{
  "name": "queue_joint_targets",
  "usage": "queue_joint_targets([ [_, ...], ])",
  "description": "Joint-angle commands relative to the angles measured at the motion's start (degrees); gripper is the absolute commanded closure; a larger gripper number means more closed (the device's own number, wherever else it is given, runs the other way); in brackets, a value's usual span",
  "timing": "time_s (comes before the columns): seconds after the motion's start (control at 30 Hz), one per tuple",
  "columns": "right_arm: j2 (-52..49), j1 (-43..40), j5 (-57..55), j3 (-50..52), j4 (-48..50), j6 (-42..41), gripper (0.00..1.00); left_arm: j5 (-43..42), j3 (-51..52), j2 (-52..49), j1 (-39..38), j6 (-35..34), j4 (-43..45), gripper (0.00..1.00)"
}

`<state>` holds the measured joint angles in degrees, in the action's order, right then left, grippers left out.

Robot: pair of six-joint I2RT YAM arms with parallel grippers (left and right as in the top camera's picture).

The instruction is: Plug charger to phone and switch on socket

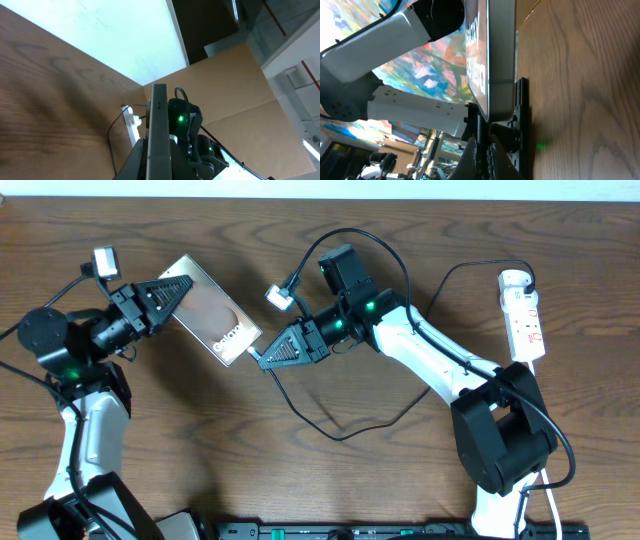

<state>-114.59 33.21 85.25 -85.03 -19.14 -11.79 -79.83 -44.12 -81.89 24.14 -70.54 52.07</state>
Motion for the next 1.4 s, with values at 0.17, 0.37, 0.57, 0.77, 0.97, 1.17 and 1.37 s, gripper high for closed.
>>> queue_joint_targets([
  [0.17, -0.2, -0.1, 0.9, 0.1, 0.1, -0.6, 0.99, 0.8, -1.1, 0.5, -0.9, -0.7, 0.6, 0.93],
  [0.37, -0.2, -0.1, 0.9, 0.1, 0.1, -0.6, 0.99, 0.8, -1.1, 0.5, -0.9, -0.7, 0.6, 0.93],
  [0.57, -0.2, -0.1, 0.9, 0.1, 0.3, -2.3, 0.99, 0.7, -1.1, 0.5, -0.9, -0.7, 0.6, 0.93],
  [0.77, -0.2, -0.1, 2.8, 0.1, 0.7, -2.6, 0.99, 0.4, -1.1, 0.5, -0.9, -0.7, 0.6, 0.93],
  [0.97, -0.2, -0.1, 2.1, 0.1, 0.7, -2.8, 0.99, 0.4, -1.1, 0.5, -2.1, -0.7, 0.6, 0.93],
  [1.17, -0.2, -0.1, 2.1, 0.1, 0.7, -2.8, 0.99, 1.3, -1.1, 0.5, -3.9, -0.7, 0.6, 0.93],
  [1.37, -0.2, -0.3, 2.1, 0.1, 0.9, -2.8, 0.99, 1.2, -1.1, 0.5, -3.9, -0.7, 0.6, 0.93],
])
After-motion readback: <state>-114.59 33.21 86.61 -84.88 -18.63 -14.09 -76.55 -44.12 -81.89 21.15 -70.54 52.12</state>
